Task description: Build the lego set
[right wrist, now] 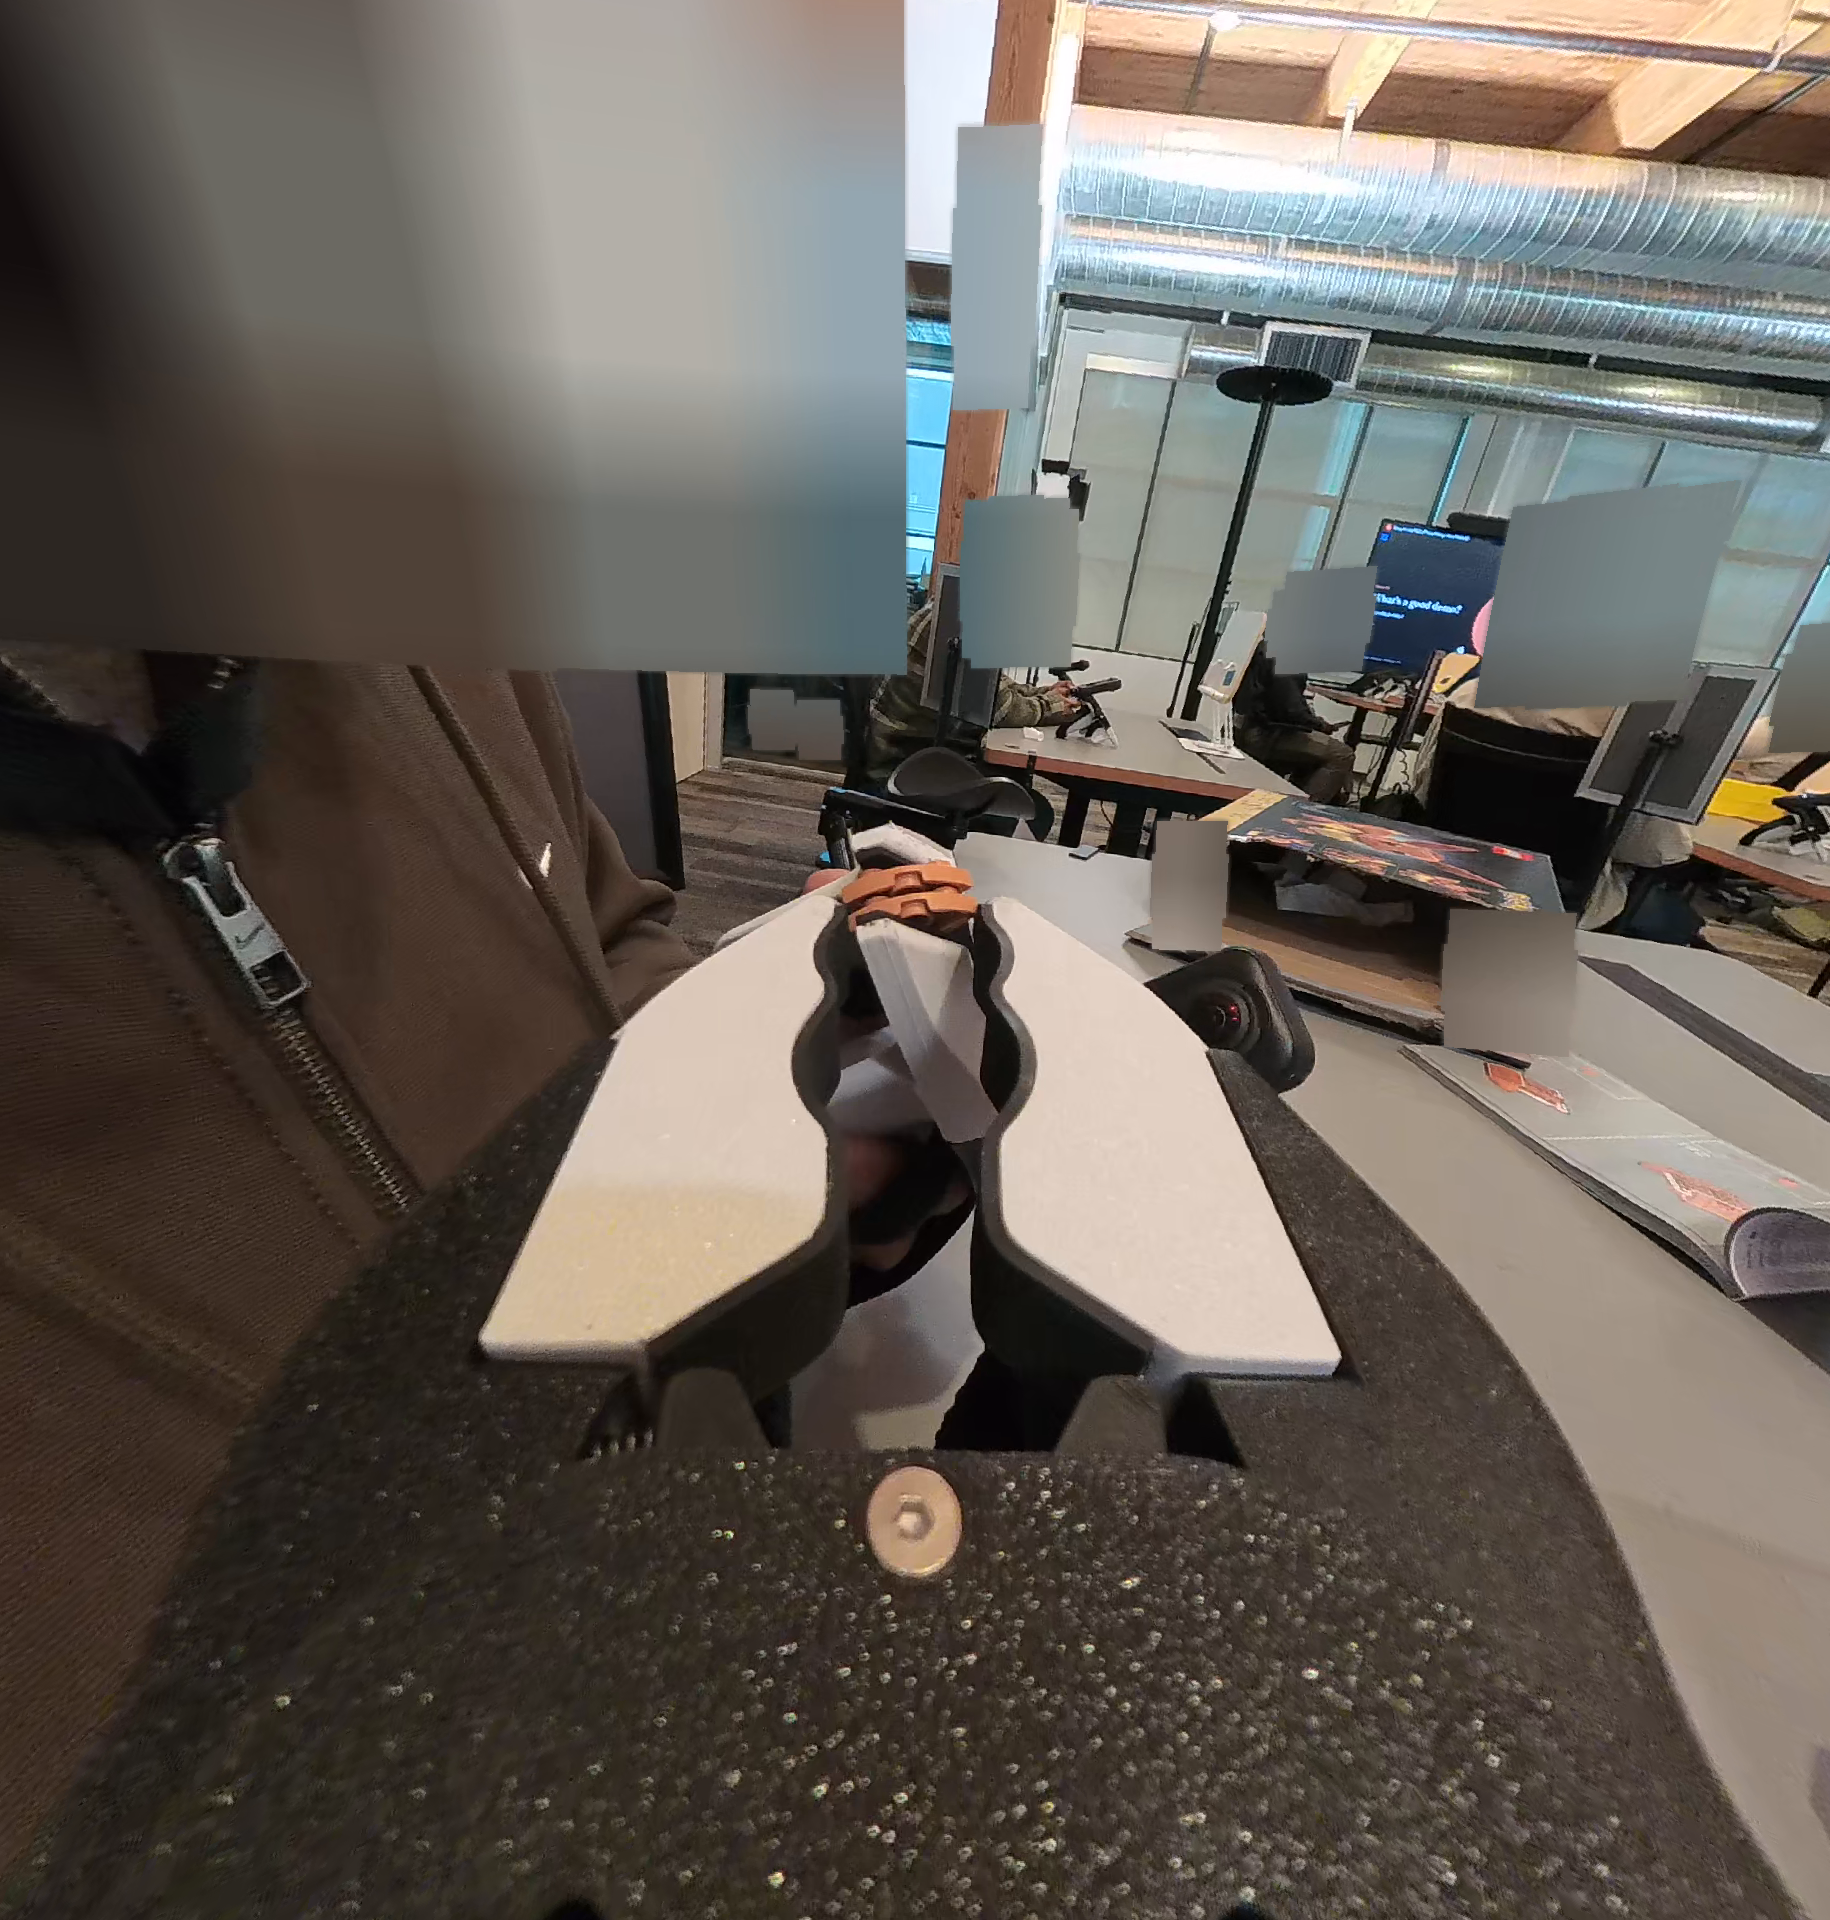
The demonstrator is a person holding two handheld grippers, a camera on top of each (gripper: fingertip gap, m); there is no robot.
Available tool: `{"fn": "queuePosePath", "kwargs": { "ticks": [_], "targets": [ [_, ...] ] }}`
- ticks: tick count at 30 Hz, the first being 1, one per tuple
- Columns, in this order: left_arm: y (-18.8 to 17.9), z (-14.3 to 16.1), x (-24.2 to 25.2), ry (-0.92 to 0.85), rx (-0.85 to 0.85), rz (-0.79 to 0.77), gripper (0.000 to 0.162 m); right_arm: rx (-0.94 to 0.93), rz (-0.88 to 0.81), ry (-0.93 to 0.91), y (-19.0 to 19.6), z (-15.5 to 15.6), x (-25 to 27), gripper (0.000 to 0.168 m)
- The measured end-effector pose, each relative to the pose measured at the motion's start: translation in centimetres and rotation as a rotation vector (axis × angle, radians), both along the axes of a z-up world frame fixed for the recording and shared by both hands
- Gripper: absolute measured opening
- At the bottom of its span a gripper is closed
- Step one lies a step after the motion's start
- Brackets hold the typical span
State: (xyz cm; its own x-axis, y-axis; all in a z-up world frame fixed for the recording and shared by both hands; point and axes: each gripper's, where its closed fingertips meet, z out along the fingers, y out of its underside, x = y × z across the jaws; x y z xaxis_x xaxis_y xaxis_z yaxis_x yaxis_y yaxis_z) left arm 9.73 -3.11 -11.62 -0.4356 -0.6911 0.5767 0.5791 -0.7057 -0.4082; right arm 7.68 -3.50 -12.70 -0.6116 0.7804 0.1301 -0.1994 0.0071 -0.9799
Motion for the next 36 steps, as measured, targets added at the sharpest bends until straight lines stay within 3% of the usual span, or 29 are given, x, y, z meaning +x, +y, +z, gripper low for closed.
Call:
{"fn": "queuePosePath", "kwargs": {
  "ticks": [17,25,30,36],
  "targets": [
    [-0.3,0.1,0.4,0.027,0.063,0.056,0.010,0.010,0.003,0.022,-0.4,0.3,0.2,0.023],
    [0.1,-0.3,0.3,0.166,0.135,0.203,0.010,-0.017,-0.040,0.041,0.0,1.2,0.8,0.024],
    [0.5,-0.9,0.3,0.332,0.210,0.355,0.010,0.040,-0.141,0.013,0.5,0.7,0.7,0.024],
    [1.6,-2.1,0.4,0.817,0.382,0.649,0.010,0.086,-0.232,-0.037,1.6,-0.6,1.4,0.025]
  ]
}}
